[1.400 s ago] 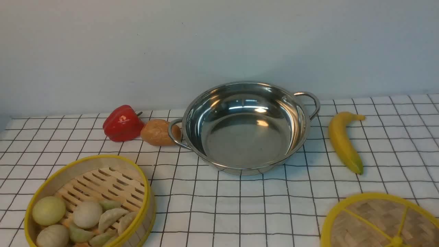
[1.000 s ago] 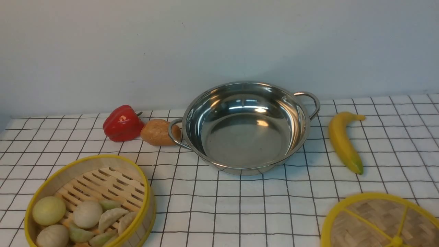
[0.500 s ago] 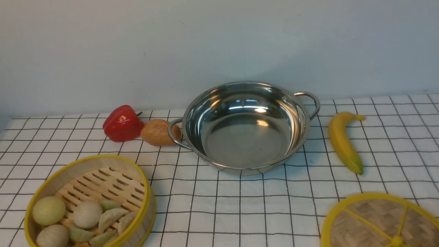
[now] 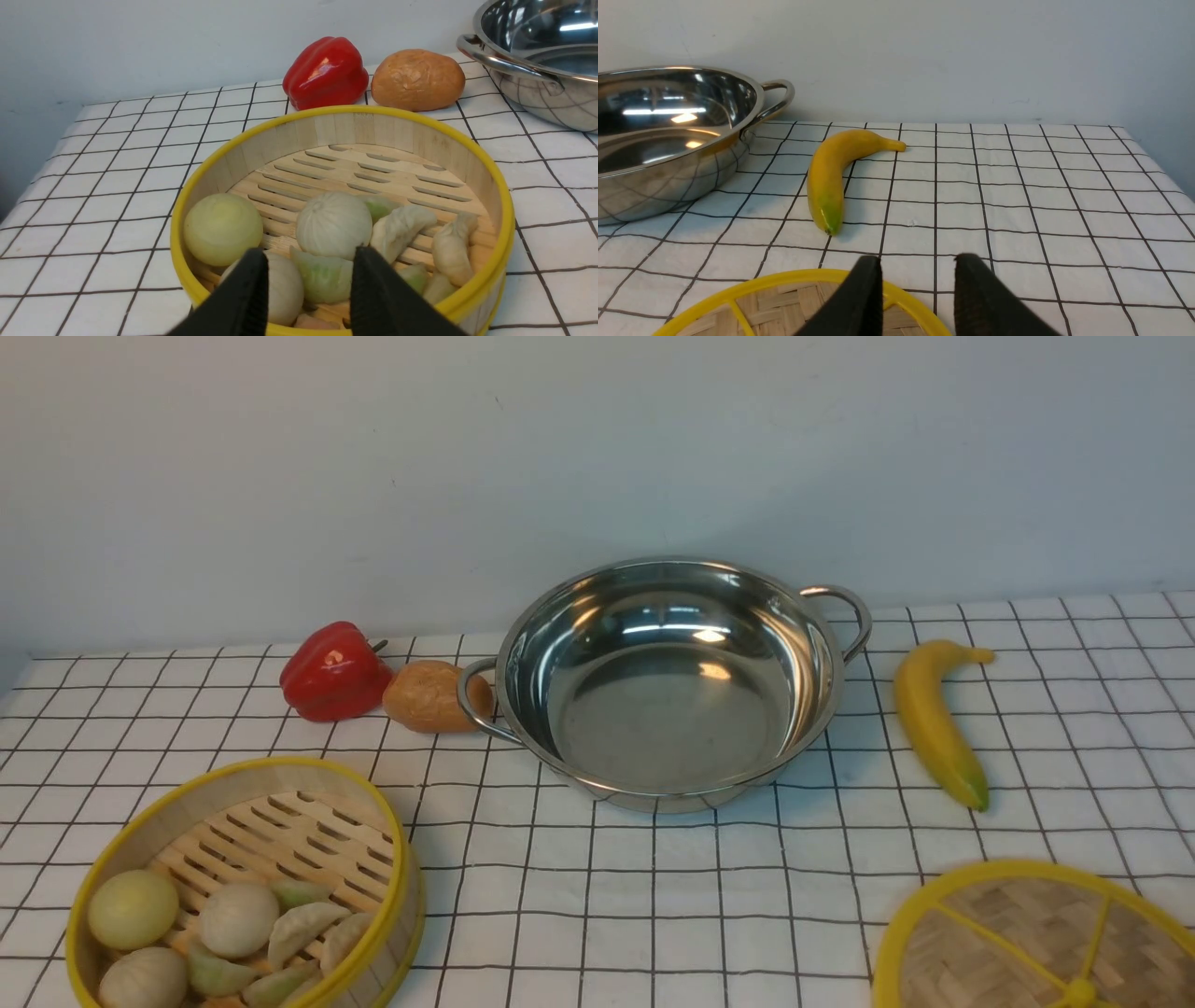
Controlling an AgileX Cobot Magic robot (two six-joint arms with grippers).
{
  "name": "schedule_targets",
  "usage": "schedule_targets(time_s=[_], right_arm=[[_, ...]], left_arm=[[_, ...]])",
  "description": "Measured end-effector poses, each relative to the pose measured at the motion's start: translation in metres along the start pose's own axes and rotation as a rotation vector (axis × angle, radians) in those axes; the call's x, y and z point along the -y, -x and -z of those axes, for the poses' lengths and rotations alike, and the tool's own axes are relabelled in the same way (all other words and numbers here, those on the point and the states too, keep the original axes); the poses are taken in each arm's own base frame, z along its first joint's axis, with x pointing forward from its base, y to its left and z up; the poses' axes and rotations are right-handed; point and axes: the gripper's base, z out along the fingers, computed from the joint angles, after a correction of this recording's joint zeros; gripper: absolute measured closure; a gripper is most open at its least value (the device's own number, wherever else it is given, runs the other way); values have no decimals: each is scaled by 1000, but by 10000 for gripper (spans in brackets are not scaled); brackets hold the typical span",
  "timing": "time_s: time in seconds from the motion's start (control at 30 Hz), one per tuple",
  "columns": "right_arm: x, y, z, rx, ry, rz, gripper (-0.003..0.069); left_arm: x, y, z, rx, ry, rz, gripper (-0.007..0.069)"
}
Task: Place the steamer in the pot on the white tablecloth, and put the lid on the steamer.
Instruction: 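Grasp the rim of the steamer basket holding the buns with the left gripper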
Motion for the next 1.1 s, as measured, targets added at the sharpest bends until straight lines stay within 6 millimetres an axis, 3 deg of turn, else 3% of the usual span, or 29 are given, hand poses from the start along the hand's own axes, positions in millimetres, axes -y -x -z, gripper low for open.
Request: schedule_targets(time_s=[0.33, 0.53, 0.7, 1.1], right_arm=[[0, 0, 0, 0, 0, 0, 416], [0, 0, 0, 0, 0, 0, 416], [0, 0, 0, 0, 0, 0, 416], [0, 0, 0, 0, 0, 0, 416]], left_arm=[[0, 2, 0, 25, -2, 8, 382], [2, 20, 2, 213, -52, 308, 382], [-2, 30, 5, 334, -45, 378, 382], [-5, 41, 10, 437, -60, 520, 382]])
